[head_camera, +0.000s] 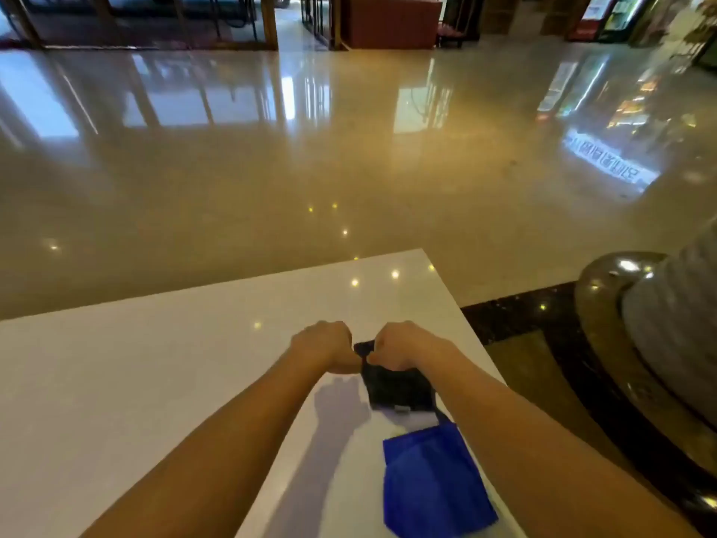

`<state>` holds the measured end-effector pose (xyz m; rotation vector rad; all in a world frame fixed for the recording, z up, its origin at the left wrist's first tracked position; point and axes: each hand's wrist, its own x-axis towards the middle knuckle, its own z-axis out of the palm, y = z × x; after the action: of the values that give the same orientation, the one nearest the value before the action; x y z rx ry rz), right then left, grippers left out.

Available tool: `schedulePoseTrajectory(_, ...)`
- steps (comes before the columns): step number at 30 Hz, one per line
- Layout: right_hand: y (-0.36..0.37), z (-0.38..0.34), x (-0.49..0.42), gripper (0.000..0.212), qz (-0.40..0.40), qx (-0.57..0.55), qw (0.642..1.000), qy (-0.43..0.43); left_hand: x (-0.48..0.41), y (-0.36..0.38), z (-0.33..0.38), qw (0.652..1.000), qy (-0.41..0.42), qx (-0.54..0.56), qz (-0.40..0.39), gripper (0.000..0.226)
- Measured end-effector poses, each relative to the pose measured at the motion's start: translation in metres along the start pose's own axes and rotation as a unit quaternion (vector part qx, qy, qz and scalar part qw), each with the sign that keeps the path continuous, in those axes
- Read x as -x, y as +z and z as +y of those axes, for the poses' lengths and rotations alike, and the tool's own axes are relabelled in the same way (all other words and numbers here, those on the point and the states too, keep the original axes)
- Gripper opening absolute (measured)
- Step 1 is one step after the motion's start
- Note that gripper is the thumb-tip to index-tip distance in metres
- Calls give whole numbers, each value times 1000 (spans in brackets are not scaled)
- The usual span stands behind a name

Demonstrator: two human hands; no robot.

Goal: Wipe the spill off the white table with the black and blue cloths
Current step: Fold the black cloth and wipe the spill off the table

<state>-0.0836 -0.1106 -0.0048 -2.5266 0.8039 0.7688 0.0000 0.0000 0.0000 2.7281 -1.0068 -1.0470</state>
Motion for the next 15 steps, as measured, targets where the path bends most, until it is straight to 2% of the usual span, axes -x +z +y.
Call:
schedulePoseTrajectory(3,34,28,-32,40,-16,-9,999,31,-38,52,7,998,-25,34,36,33)
schedulePoseTrajectory(6,77,52,-52,43,-11,-28,997,66,-67,104,16,991,-27,116,62,35)
schedulePoseTrajectory(9,106,66,-65,36,76,-75,991,74,-85,138,20,955,-45,255,145,43)
schedulePoseTrajectory(10,112,69,-69,35,118,-110,983,83,-89,143,22,939,-65,296,164,44)
schedulePoseTrajectory(12,116,72,-74,47,191,-219,950,114,-94,145,27,912,-94,356,179,34)
schedulePoseTrajectory(14,115,74,-78,55,209,-315,915,142,-97,146,26,898,-103,398,159,11)
schedulePoseTrajectory(15,112,75,-79,54,203,-380,889,157,-96,145,25,887,-101,427,145,14)
